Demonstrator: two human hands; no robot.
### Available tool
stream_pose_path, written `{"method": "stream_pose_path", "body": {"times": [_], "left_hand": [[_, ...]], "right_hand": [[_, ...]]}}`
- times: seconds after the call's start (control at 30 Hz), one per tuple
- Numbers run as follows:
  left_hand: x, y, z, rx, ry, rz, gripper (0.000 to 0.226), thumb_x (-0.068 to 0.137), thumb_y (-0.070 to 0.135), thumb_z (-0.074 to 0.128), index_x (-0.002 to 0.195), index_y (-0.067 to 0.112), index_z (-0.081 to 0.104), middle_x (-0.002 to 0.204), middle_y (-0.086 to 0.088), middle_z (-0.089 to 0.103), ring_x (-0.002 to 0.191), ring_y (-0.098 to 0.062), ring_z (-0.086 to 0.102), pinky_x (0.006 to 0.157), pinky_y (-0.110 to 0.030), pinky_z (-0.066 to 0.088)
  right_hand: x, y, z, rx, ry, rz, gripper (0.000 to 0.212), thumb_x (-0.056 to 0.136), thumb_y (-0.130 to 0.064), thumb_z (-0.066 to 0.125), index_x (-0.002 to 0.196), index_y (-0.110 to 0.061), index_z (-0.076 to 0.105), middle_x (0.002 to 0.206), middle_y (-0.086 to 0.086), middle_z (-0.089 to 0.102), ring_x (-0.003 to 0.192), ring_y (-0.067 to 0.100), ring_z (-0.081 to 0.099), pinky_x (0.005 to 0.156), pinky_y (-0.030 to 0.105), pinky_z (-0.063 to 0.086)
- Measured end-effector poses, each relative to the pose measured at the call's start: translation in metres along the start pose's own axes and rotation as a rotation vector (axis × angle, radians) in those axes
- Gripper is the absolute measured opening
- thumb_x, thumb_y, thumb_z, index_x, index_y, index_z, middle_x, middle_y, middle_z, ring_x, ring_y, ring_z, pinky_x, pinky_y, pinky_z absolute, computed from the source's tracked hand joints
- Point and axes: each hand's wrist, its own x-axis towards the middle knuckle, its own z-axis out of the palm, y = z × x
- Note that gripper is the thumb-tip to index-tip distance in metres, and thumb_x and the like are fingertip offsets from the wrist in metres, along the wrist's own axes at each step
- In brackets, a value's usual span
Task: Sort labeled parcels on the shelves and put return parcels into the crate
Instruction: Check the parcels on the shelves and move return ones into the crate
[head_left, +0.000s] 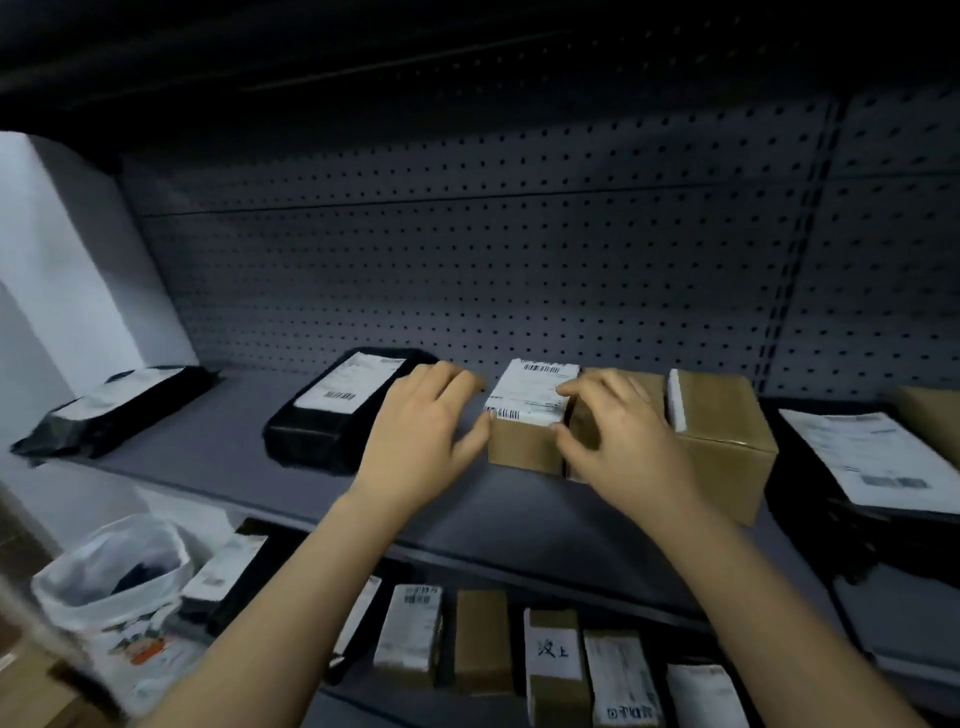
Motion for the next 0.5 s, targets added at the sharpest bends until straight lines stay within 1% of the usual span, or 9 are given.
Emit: {"method": "stream_pose_path", "body": {"times": [0.13,0.2,0.27,0.37,0.43,0.5], "left_hand": [[0.020,-0.027,0.022,-0.085,-0.016,0.072,0.035,0.093,0.040,0.046,0.105,0.013,0.064,0.099,-0.001,0.061,0.088,-0.024,0.056,0.076,-0.038,0.045],[0.027,-0.037,0.032,-0.145,-0.037,0.102,0.038,0.095,0.042,0.041,0.107,0.014,0.064,0.101,-0.001,0.062,0.088,-0.024,0.056,0.076,-0.036,0.045],[0.032,-0.045,0.043,-0.214,-0.085,0.097,0.042,0.095,0.045,0.037,0.110,0.014,0.062,0.103,-0.002,0.062,0.091,-0.024,0.057,0.078,-0.037,0.045],[0.034,-0.051,0.060,-0.356,-0.266,-0.038,0.041,0.098,0.047,0.040,0.119,0.016,0.055,0.114,-0.004,0.061,0.107,-0.023,0.055,0.087,-0.038,0.045],[0.032,-0.051,0.071,-0.485,-0.372,-0.140,0.043,0.098,0.047,0.043,0.128,0.017,0.051,0.125,-0.002,0.059,0.116,-0.020,0.054,0.091,-0.035,0.044],[0.029,-0.049,0.077,-0.648,-0.472,-0.234,0.046,0.098,0.049,0.042,0.134,0.020,0.049,0.130,0.002,0.059,0.118,-0.015,0.054,0.091,-0.030,0.043]], "right_hand": [[0.008,-0.008,0.016,-0.088,0.013,0.121,0.036,0.088,-0.033,0.064,0.120,-0.019,0.060,0.115,-0.004,0.054,0.113,0.017,0.046,0.091,0.031,0.040],[0.010,-0.014,0.023,-0.134,0.026,0.179,0.036,0.090,-0.037,0.061,0.121,-0.018,0.061,0.114,-0.003,0.054,0.112,0.018,0.047,0.089,0.029,0.037],[0.012,-0.020,0.030,-0.207,0.023,0.239,0.038,0.093,-0.040,0.056,0.123,-0.018,0.061,0.115,-0.002,0.055,0.112,0.018,0.046,0.086,0.027,0.031],[0.016,-0.023,0.040,-0.323,-0.002,0.331,0.040,0.096,-0.046,0.048,0.120,-0.017,0.062,0.116,-0.001,0.056,0.112,0.020,0.044,0.091,0.031,0.032],[0.017,-0.023,0.046,-0.356,-0.013,0.373,0.040,0.097,-0.046,0.045,0.112,-0.016,0.066,0.115,0.001,0.058,0.110,0.021,0.044,0.094,0.034,0.034],[0.018,-0.023,0.051,-0.370,-0.005,0.381,0.040,0.097,-0.045,0.044,0.104,-0.014,0.068,0.112,0.002,0.061,0.106,0.023,0.045,0.092,0.036,0.038]]}}
